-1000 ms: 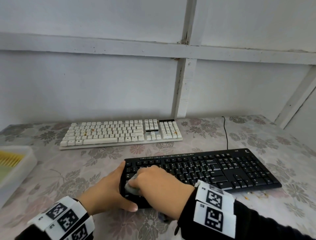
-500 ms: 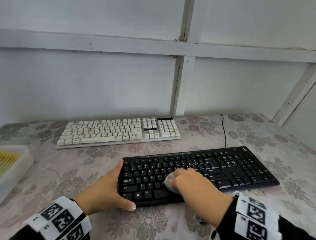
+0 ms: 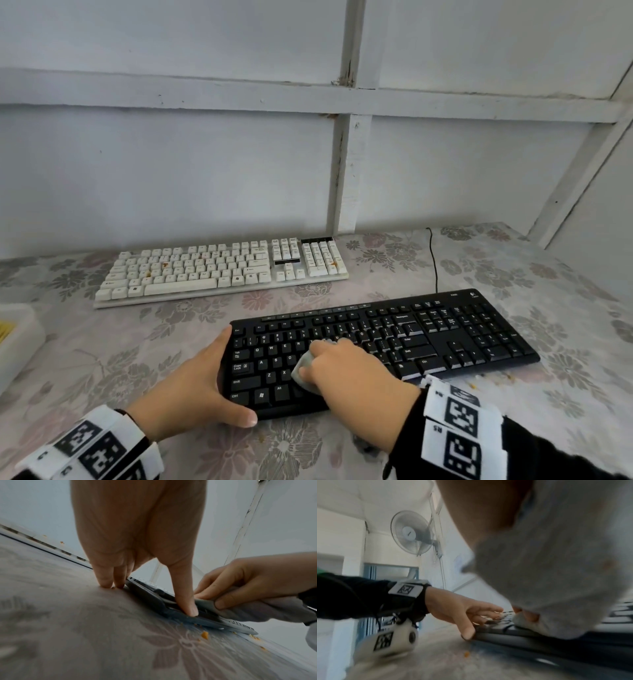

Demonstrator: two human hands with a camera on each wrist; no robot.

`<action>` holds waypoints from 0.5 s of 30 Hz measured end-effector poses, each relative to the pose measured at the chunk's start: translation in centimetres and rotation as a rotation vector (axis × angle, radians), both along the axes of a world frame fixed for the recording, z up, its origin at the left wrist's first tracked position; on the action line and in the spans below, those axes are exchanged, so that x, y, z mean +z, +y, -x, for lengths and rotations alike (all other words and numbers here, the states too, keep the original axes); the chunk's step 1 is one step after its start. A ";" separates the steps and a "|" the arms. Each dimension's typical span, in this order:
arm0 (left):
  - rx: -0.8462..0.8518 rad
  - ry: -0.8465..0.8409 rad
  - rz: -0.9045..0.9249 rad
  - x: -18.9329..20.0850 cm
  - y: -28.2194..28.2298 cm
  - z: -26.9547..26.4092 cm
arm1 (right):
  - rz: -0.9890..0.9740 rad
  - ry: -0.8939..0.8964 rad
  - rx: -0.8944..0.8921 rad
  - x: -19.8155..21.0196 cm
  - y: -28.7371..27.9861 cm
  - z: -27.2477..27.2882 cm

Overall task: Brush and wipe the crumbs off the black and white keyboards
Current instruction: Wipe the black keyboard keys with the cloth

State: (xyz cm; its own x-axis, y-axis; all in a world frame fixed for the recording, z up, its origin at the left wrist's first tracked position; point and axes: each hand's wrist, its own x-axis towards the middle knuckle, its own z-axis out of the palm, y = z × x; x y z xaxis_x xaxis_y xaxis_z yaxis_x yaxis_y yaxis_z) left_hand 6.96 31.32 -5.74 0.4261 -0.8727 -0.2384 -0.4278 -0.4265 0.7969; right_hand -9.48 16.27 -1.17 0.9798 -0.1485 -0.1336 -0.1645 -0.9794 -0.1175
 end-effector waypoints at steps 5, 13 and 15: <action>0.004 0.005 -0.015 -0.3 0.2 -0.2 | 0.050 0.038 -0.135 -0.4 -3.3 3.3; 0.005 0.002 -0.014 0.2 0.1 0.1 | 0.133 0.061 -0.392 -0.7 -8.6 7.3; 0.003 0.014 -0.006 0.3 0.1 0.2 | 0.108 0.079 -0.446 -0.1 -9.8 8.0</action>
